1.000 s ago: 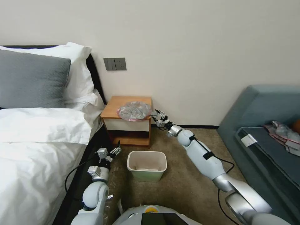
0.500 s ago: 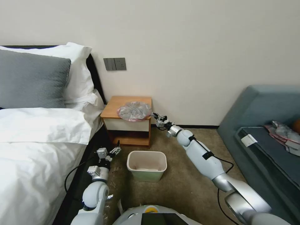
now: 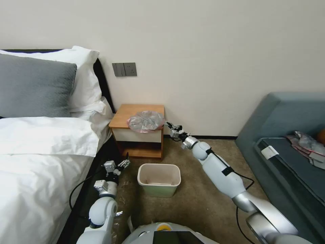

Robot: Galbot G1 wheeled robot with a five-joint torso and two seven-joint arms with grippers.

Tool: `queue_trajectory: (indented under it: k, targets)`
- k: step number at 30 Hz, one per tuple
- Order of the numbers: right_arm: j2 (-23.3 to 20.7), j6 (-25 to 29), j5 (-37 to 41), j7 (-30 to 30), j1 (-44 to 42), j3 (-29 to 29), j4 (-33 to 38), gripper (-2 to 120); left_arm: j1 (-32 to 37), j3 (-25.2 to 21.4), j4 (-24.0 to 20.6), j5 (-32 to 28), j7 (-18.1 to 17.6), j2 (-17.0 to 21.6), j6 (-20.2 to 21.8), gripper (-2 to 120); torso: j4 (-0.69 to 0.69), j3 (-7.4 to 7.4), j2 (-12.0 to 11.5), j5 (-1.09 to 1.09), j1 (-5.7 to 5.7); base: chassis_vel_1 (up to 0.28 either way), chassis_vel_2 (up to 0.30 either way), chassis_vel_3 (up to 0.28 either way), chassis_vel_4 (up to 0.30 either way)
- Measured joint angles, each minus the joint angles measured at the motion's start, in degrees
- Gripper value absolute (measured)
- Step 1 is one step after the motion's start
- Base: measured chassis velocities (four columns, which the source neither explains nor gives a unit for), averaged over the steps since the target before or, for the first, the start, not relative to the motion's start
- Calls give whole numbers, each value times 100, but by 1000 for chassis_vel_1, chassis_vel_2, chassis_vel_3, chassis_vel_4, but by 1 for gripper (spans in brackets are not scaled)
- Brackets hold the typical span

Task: Pick up the garbage bag from the table and place it over the trash can.

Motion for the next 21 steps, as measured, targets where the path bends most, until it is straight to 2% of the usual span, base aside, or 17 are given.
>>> queue_trajectory:
  k: [2,6,13,21]
  targets:
    - [-36,-58,113,-15,-81,32,143,0,-1,-22,0,-18,-9,0,-1,100,0,0,0,1,0,0,0,0,0]
    - [-191,-315,579,-43,-580,171,888,0,-19,-115,-11,-135,-38,-1,-2,100,0,0,0,1,0,0,0,0,0]
    - [-355,-418,695,-48,-1353,343,1674,0,-90,-159,-55,-317,-72,16,-1,100,-1,0,0,-1,0,0,0,0,0]
    - [-428,-345,632,-81,-1980,502,2014,0,-130,-198,-165,-473,-90,9,32,100,-1,0,0,0,0,0,0,0,0]
